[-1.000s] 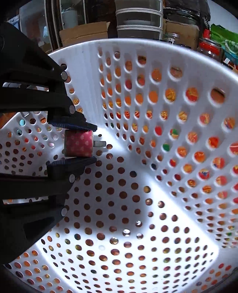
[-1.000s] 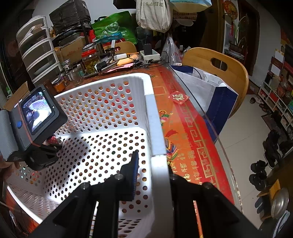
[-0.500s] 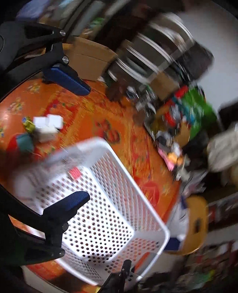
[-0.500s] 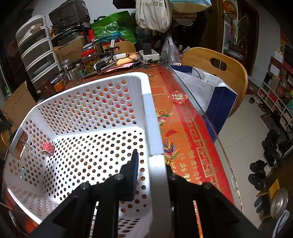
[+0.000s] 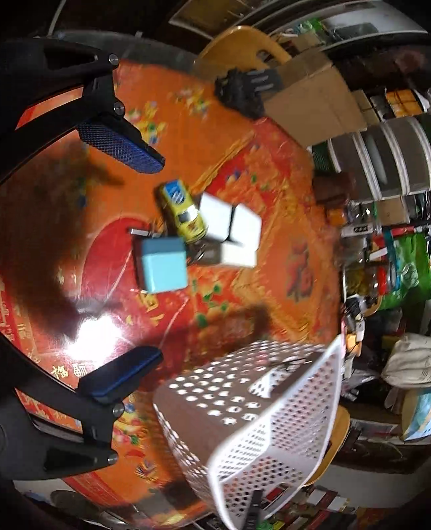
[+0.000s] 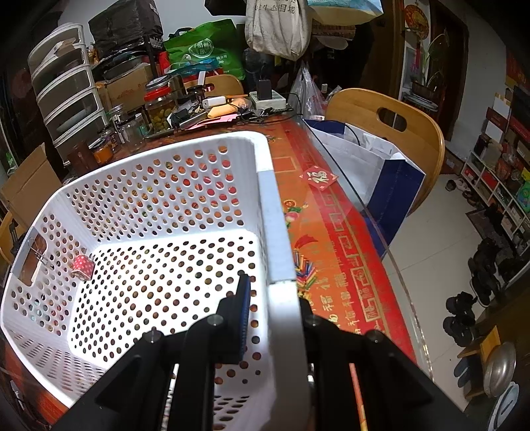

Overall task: Organize rigid objects
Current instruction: 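Move the left gripper back and grasp the light-blue charger block, then lift the light-blue block into the basket and release it with the left gripper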

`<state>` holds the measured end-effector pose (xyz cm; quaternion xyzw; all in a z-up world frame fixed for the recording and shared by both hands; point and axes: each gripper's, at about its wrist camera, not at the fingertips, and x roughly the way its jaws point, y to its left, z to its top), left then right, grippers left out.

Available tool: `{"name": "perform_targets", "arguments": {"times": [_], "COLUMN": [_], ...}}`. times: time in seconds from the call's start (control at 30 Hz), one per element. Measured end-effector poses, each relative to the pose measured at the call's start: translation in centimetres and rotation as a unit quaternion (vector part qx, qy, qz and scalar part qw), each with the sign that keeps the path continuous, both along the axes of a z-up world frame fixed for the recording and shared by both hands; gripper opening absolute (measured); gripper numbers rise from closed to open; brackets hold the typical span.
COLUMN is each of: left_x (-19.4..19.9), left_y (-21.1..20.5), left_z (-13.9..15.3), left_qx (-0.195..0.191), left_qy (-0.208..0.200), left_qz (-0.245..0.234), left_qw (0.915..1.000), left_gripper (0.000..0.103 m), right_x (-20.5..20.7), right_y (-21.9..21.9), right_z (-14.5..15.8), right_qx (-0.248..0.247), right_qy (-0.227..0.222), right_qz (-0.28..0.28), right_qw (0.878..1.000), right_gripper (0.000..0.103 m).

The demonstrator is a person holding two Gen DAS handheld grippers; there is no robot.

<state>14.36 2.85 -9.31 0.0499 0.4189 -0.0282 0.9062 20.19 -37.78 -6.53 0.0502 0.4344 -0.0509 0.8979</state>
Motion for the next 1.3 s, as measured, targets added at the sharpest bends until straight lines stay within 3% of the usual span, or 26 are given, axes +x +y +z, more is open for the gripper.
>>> {"name": "perform_targets", "arguments": {"times": [0.1, 0.27, 0.33, 0.93, 1.3], "left_x": [0.8, 2.9, 3.4, 4.4, 4.2], "left_y": [-1.4, -1.4, -1.4, -1.7, -1.4], "left_z": [-1.4, -3.6, -4.0, -4.2, -4.2], "left_qx": [0.006, -0.009, -0.012, 0.002, -0.004], "left_qy": [-0.005, 0.014, 0.023, 0.018, 0.009], "left_qz": [-0.01, 0.001, 0.004, 0.025, 0.032], "left_qw": [0.9999, 0.9999, 0.9997, 0.9995, 0.9994], "left_gripper": [0.101, 0.073, 0.07, 0.044, 0.044], "right_x": [0.1, 0.1, 0.2, 0.3, 0.3], "right_y": [-0.1, -0.1, -0.2, 0.0, 0.0], "right_z": [0.0, 0.0, 0.0, 0.1, 0.1], "right_qx": [0.002, -0.002, -0.003, -0.003, -0.003], "right_qy": [0.001, 0.005, 0.006, 0.006, 0.006], "right_qz": [-0.004, -0.005, -0.006, -0.005, -0.005], "right_qw": [1.0, 1.0, 1.0, 1.0, 1.0], "right_gripper": [0.014, 0.014, 0.014, 0.014, 0.014]}}
